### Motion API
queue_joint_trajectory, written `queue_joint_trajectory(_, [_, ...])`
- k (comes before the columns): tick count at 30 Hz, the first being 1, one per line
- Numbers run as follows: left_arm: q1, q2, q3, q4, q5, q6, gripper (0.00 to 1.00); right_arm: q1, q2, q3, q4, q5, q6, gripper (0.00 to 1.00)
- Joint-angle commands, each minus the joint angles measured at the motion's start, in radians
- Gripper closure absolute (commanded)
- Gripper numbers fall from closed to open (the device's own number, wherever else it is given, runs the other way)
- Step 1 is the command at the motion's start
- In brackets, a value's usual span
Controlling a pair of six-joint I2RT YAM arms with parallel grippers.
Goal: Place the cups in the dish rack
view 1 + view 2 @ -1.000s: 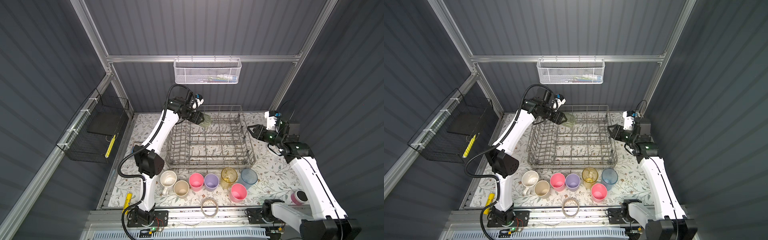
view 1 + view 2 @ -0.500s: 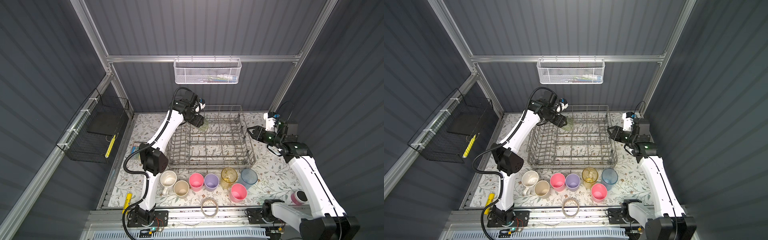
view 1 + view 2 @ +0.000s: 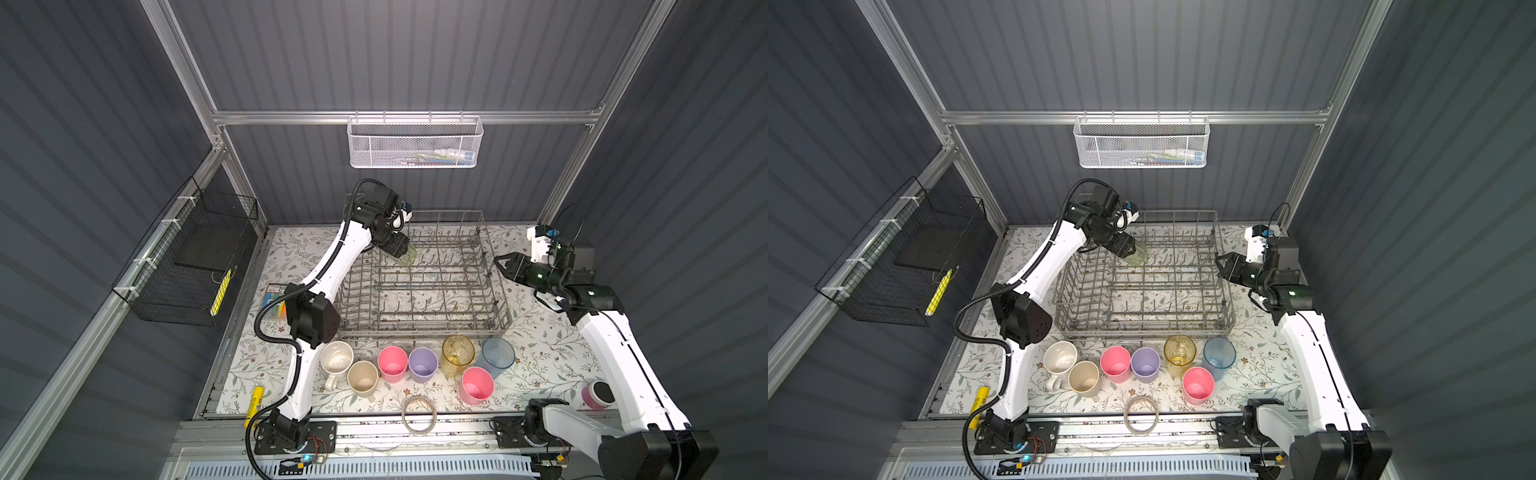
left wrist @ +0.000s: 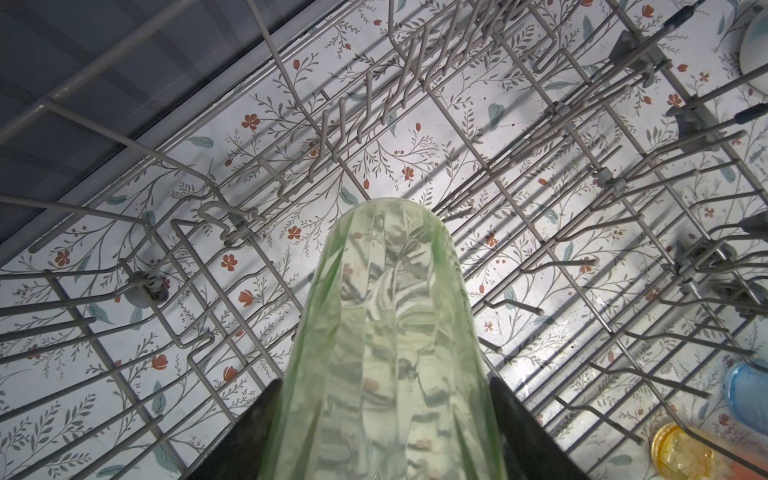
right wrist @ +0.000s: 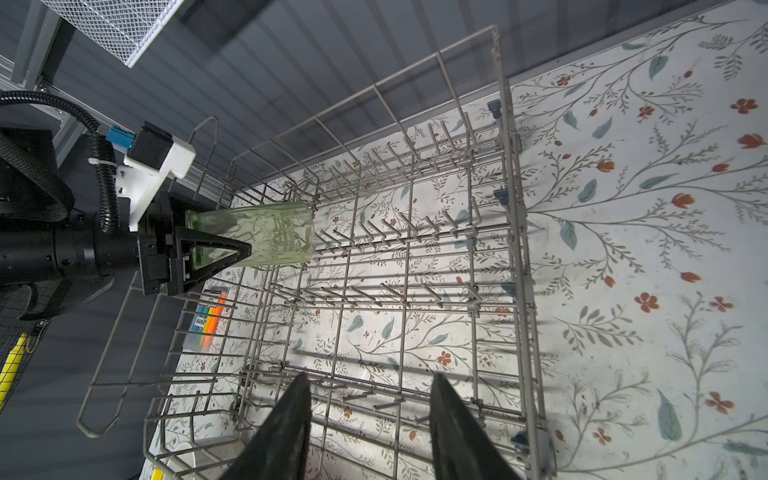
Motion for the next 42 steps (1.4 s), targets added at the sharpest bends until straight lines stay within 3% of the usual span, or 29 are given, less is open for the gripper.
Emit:
queue_joint_trajectory(1, [-0.011, 0.023, 0.042, 0.004, 0.007, 0.020, 1.00, -0.006, 0.007, -0.011, -0.001, -0.002, -0.015, 0.53])
queue_joint_trajectory(30, [-0.024, 0.061, 0.050, 0.014, -0.022, 0.031, 0.99, -0.012, 0.034, -0.034, 0.012, -0.026, -0.013, 0.53])
queue_joint_trajectory(35, [-0.034, 0.070, 0.057, 0.028, -0.025, 0.033, 0.89, -0.012, 0.039, -0.033, 0.017, -0.032, -0.007, 0.53])
queue_joint_trajectory(42, [-0.053, 0.090, 0.061, 0.041, -0.064, 0.038, 0.66, -0.012, 0.041, -0.035, 0.012, -0.032, -0.008, 0.52])
